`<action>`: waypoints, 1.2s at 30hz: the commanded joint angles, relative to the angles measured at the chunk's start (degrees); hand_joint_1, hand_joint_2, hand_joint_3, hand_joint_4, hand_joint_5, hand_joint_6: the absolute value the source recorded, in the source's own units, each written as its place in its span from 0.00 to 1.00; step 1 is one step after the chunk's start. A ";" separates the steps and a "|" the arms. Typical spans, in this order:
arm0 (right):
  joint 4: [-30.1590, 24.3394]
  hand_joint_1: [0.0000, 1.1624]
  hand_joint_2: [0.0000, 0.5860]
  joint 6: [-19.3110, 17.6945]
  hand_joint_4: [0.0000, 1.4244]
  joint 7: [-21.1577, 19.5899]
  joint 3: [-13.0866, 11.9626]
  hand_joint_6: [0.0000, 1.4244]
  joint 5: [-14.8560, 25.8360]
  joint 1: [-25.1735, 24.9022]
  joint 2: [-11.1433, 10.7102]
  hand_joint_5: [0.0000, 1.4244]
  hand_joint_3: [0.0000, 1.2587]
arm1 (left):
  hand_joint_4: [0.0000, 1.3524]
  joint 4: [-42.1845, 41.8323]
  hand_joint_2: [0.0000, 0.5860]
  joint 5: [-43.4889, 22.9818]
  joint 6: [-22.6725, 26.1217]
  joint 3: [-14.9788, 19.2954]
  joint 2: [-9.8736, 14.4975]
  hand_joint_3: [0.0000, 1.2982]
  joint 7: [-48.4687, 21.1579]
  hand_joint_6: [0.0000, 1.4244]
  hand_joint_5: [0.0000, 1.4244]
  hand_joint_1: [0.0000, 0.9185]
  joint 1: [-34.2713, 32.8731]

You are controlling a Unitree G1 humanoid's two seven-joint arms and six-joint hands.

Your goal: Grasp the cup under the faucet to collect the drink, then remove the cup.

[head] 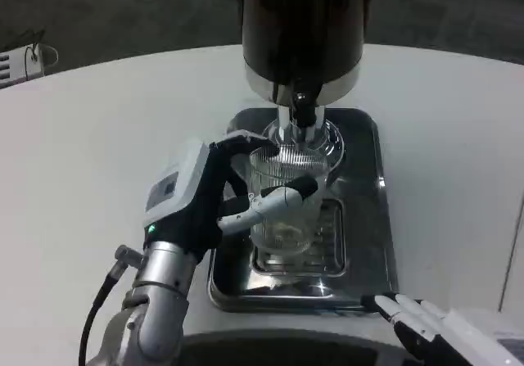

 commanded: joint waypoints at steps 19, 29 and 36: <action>-0.80 0.46 0.80 5.09 0.00 0.35 0.45 0.08 3.42 0.66 -2.84 0.01 0.04 | 0.16 -2.23 0.08 -1.28 0.31 -0.95 0.55 0.35 -2.35 0.60 0.30 0.20 -0.56; -0.80 0.46 0.80 8.95 0.00 1.01 0.48 0.10 5.37 0.21 -2.94 0.02 0.05 | 0.00 -2.37 0.05 -0.73 4.70 -3.74 1.18 0.24 -11.29 0.29 0.07 0.14 -2.27; -0.80 0.46 0.80 12.94 0.00 1.25 0.38 0.10 6.89 -0.12 -3.95 0.03 0.05 | 0.00 -4.22 0.07 -0.89 6.29 -4.38 1.82 0.22 -13.67 0.23 0.03 0.12 -2.48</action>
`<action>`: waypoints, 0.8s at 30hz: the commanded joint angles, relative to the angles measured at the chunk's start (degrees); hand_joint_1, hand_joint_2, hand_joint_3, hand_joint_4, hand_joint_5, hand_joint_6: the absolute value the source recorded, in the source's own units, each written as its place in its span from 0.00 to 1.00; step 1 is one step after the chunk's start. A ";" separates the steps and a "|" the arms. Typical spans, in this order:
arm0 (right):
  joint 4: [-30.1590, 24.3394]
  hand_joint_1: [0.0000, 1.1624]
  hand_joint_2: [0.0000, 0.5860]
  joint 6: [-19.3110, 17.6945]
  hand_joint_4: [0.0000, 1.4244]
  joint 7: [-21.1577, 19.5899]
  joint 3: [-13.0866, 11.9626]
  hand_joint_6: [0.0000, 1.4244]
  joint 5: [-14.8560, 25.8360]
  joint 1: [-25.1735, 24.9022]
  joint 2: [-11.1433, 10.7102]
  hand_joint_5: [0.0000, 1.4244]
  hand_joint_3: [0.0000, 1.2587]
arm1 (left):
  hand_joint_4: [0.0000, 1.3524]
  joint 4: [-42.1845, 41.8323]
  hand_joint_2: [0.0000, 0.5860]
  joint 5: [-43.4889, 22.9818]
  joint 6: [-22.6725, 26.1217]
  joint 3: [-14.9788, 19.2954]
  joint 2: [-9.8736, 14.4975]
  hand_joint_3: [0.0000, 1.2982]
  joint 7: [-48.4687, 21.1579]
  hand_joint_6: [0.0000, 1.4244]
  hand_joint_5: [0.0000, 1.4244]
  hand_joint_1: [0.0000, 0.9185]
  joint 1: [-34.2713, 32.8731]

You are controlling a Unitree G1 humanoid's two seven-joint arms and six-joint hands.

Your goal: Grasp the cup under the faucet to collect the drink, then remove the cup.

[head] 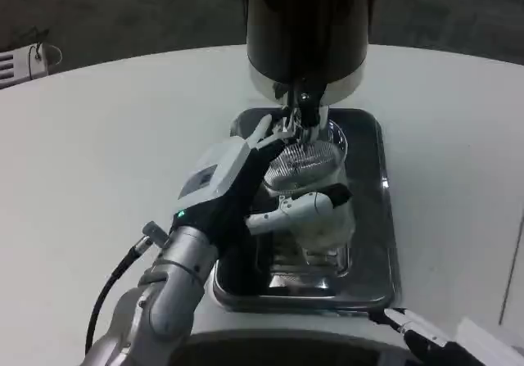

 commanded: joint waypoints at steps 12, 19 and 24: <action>-0.41 0.46 0.80 5.63 0.00 -0.63 1.45 0.11 2.50 -1.14 -3.53 0.04 0.06 | 0.00 -5.35 0.07 -1.87 -4.86 1.61 0.99 0.22 3.75 0.23 0.05 0.13 2.93; 0.18 0.46 0.80 8.94 0.00 -1.15 2.25 0.11 3.61 -2.49 -4.82 0.04 0.06 | 0.00 -8.21 0.07 -2.07 -5.75 2.93 1.22 0.22 4.61 0.23 0.06 0.13 4.24; -0.14 0.46 0.80 10.07 0.00 -2.31 2.78 0.11 4.38 -2.08 -6.19 0.04 0.06 | 0.00 -12.64 0.07 -2.90 -5.73 4.08 2.28 0.23 3.38 0.22 0.07 0.12 7.62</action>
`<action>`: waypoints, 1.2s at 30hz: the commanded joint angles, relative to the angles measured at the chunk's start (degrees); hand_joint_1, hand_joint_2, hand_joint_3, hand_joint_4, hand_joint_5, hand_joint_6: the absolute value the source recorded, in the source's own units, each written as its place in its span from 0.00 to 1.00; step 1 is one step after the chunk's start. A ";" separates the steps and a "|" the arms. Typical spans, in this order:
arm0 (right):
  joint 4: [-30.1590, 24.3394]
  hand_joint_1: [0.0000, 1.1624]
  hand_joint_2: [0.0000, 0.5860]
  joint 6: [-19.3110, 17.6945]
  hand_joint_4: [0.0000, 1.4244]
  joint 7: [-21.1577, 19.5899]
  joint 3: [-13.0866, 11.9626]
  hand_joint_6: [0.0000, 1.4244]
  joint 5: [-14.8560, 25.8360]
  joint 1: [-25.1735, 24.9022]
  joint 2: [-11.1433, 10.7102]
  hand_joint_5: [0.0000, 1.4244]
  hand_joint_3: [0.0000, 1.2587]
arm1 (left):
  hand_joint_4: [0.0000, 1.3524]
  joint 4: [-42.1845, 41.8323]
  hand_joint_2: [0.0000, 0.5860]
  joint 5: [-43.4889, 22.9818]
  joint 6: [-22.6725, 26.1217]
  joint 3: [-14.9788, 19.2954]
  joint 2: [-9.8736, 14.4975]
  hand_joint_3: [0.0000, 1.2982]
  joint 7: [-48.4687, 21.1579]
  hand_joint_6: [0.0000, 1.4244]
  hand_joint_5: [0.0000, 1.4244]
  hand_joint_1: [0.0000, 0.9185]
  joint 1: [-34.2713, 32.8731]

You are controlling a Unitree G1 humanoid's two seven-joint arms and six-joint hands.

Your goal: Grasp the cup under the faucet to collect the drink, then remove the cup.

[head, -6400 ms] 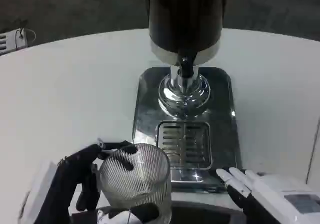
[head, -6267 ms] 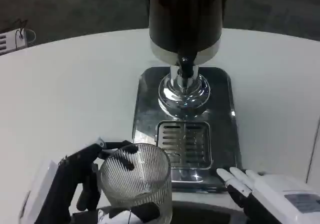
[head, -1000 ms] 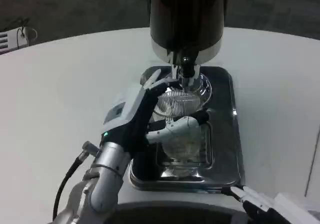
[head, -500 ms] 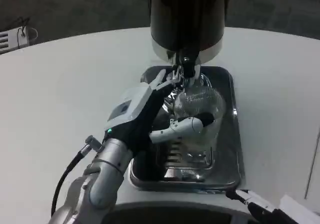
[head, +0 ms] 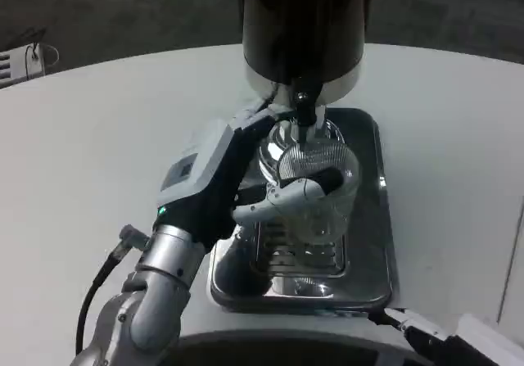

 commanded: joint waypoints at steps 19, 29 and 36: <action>-1.00 0.46 0.80 1.60 0.00 -3.97 2.66 0.11 1.12 1.84 -2.34 0.04 0.06 | 0.15 -23.06 0.07 -15.61 -5.20 10.21 4.75 0.26 -7.24 0.27 0.20 0.05 11.61; -1.00 0.46 0.80 1.29 0.00 -4.55 3.67 0.11 0.21 2.20 -1.64 0.04 0.06 | 0.16 -20.76 0.08 -24.35 -4.67 10.07 5.25 0.21 -17.15 0.25 0.22 0.03 5.35; -1.00 0.46 0.80 0.68 0.00 -4.68 3.68 0.11 -0.17 2.54 -1.05 0.04 0.06 | 0.14 -18.28 0.09 -26.72 -3.07 9.42 5.52 0.19 -22.96 0.25 0.21 0.03 1.62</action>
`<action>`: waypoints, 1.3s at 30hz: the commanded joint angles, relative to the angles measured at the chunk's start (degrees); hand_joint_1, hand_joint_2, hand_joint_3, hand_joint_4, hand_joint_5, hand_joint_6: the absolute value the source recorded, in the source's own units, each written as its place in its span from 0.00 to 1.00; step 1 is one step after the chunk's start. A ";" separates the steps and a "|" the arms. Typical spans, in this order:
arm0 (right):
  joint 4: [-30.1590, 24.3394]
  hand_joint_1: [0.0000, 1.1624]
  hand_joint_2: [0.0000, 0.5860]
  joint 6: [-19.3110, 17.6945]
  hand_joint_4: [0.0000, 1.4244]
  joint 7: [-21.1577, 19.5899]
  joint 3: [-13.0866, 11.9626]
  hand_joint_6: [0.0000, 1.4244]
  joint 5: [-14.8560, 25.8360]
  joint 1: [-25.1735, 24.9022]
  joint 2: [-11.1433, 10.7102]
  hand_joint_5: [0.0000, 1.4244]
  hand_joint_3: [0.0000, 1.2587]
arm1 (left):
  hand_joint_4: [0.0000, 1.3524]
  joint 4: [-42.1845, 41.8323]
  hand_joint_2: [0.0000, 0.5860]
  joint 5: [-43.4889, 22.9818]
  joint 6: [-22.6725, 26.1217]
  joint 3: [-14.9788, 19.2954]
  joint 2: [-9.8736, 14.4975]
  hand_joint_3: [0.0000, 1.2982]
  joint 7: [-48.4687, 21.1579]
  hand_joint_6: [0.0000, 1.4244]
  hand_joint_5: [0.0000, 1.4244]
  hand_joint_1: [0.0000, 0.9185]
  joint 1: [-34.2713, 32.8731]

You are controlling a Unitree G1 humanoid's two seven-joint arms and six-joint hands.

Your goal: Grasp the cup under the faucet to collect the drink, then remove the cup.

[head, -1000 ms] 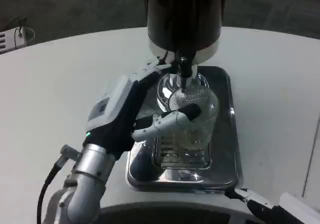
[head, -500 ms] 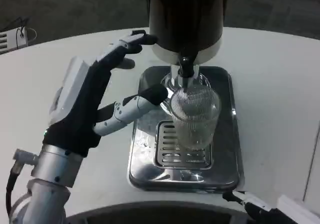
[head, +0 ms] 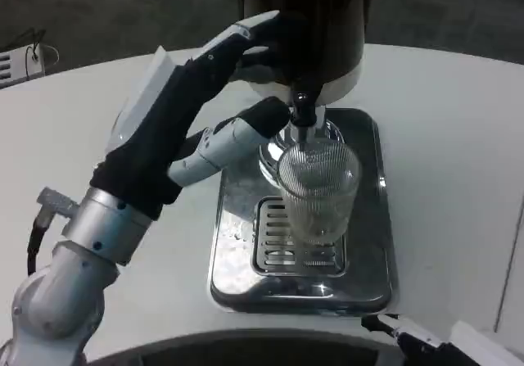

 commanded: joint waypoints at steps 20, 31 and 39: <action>-0.82 0.45 0.81 -1.13 0.00 0.49 -1.39 0.11 0.46 0.04 0.98 0.05 0.07 | 0.06 12.47 0.09 -2.87 4.17 -3.68 1.99 0.12 -14.20 0.20 0.14 0.00 -9.12; -0.82 0.45 0.82 -0.45 0.00 0.20 -1.79 0.11 1.31 0.49 0.93 0.05 0.07 | 0.08 14.67 0.09 0.11 0.62 -6.96 4.67 0.12 -16.72 0.20 0.15 0.00 -11.12; -0.82 0.45 0.82 0.09 0.00 0.04 -1.47 0.11 1.62 0.58 0.98 0.05 0.07 | 0.09 15.60 0.10 1.71 -1.84 -8.20 6.14 0.13 -16.70 0.20 0.16 0.00 -12.11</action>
